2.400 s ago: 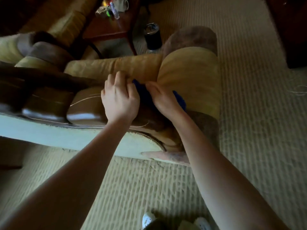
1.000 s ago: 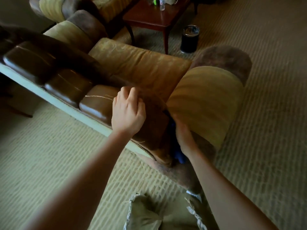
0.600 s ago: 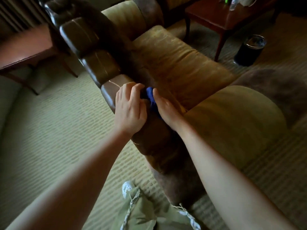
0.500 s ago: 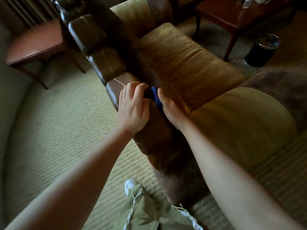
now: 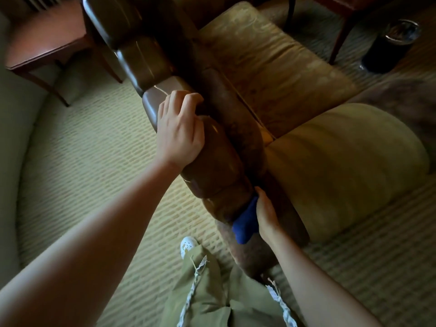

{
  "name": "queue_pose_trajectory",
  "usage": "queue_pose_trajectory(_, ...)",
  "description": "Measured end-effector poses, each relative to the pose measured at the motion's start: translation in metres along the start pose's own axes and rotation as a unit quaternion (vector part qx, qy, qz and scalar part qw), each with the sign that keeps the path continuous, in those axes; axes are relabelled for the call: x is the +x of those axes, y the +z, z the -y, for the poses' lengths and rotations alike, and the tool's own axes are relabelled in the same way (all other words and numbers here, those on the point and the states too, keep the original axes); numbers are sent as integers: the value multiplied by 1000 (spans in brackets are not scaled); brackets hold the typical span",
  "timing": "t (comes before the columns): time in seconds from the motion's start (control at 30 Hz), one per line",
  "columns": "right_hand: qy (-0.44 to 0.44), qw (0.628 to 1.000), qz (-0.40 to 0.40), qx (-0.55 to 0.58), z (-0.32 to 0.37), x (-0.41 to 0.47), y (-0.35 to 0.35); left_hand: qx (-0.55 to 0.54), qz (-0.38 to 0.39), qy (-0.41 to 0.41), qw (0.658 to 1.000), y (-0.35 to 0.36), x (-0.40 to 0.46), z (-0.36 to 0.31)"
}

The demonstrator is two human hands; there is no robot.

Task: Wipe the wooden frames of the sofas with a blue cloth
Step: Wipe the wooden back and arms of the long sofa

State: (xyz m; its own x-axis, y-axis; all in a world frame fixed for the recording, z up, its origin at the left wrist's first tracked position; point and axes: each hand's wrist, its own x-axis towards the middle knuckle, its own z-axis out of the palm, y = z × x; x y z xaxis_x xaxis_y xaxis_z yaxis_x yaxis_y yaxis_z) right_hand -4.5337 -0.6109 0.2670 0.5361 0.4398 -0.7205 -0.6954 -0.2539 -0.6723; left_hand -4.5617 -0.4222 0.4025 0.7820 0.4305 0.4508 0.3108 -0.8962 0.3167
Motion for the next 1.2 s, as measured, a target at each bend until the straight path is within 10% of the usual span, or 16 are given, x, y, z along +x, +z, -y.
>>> queue_pose_trajectory(0.3,-155,979,81,101,61,-37,32,-13,-4,-2,1000,0,0,2)
queue_pose_trajectory(0.5,-308,937,144,-74,127,-35,63,-24,-10,11,1000,1,0,2)
queue_pose_trajectory(0.93,-233,962,88,-110,110,-20,47,-27,-6,21,999,1,-1,6)
queue_pose_trajectory(1.2,-350,936,6,-34,92,-51,70,-151,-35,36,987,-1,-3,9)
